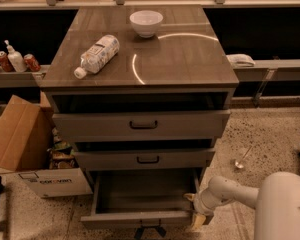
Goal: Open bottom drawer
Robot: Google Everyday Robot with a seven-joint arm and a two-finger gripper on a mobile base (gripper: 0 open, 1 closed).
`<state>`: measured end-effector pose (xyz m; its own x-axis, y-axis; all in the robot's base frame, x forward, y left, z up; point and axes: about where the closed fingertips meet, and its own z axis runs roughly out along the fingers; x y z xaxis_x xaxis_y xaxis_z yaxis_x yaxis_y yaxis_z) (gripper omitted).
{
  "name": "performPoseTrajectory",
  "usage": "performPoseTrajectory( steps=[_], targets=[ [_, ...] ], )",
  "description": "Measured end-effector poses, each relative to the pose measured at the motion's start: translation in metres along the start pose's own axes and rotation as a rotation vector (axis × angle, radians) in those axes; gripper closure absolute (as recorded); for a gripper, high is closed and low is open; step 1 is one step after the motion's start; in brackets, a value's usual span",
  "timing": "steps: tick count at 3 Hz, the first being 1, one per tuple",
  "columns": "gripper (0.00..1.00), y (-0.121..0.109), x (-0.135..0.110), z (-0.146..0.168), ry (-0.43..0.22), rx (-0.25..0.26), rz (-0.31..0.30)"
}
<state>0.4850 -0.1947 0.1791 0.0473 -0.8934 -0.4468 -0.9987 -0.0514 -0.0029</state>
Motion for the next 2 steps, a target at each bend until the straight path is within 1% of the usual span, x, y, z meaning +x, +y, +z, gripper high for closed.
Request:
performPoseTrajectory(
  steps=[1, 2],
  targets=[
    [0.49, 0.0097, 0.0028, 0.007, -0.014, -0.018, 0.011],
    [0.72, 0.0151, 0.003, 0.0085, -0.019, -0.024, 0.014]
  ],
)
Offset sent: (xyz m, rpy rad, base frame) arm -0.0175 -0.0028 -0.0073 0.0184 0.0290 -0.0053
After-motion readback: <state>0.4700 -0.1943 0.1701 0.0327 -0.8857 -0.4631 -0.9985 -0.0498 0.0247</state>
